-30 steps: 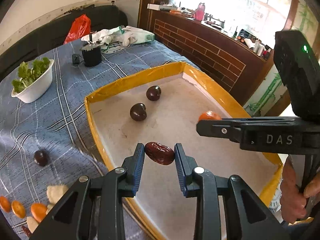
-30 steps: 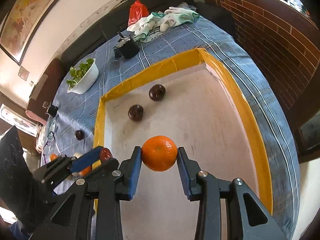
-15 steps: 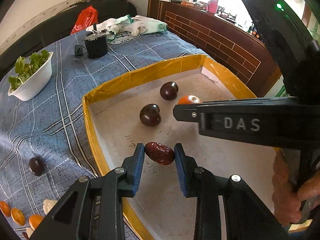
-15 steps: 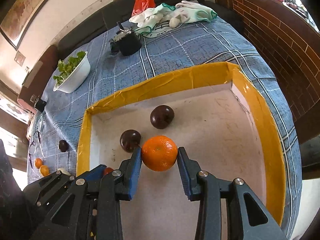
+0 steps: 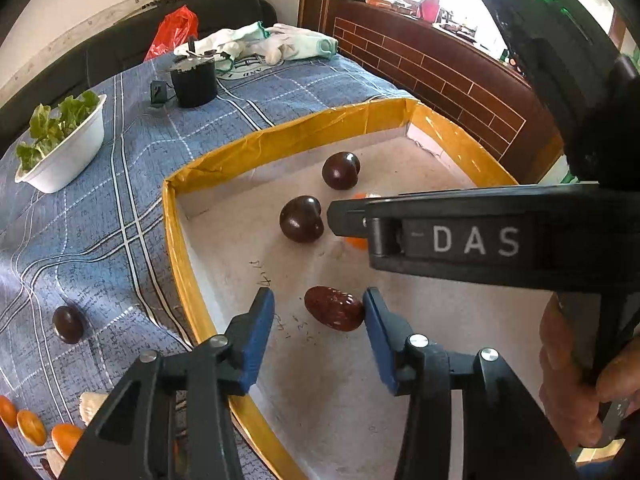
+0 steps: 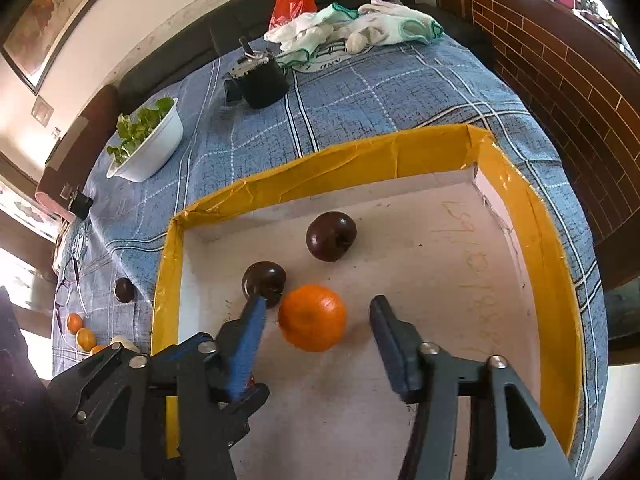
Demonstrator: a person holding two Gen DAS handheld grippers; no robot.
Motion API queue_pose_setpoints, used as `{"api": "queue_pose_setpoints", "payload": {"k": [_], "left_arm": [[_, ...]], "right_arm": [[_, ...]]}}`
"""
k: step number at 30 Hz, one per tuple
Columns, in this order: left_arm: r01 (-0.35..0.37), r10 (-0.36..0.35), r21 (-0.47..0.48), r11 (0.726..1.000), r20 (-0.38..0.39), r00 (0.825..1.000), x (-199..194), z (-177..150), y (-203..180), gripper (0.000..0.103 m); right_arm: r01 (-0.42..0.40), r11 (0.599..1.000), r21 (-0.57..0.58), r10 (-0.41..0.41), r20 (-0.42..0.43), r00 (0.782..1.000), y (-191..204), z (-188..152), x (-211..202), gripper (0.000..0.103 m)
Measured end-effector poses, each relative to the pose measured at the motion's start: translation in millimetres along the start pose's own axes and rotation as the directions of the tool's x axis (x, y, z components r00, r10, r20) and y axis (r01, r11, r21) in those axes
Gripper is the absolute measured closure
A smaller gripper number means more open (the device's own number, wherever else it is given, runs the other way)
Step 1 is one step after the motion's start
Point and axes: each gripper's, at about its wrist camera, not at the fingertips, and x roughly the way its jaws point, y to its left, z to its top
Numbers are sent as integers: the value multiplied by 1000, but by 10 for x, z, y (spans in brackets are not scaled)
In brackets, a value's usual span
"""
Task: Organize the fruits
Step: 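Carry the date and mandarin into the tray and open both grippers, then withdraw both grippers from the tray toward the remaining fruits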
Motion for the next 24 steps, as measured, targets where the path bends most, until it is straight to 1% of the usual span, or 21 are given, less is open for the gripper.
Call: {"api": "queue_pose_setpoints", "payload": {"k": [6,14,24], "left_arm": [[-4,4,-13,1000,6,1000,-63,-24,17,59],[-2,3,-21,1000,39,999,-231,-53,27,58],[-1,4,-33,999,76,997,-493,-152,51,58]], "right_arm": [[-3,1000,16,2,36,999,-33,-9,-161,44],[-14,996,88,8,65,998,-119,-121,-365,44],[-36,994,103,27,91,996,0,-312,-598,43]]}}
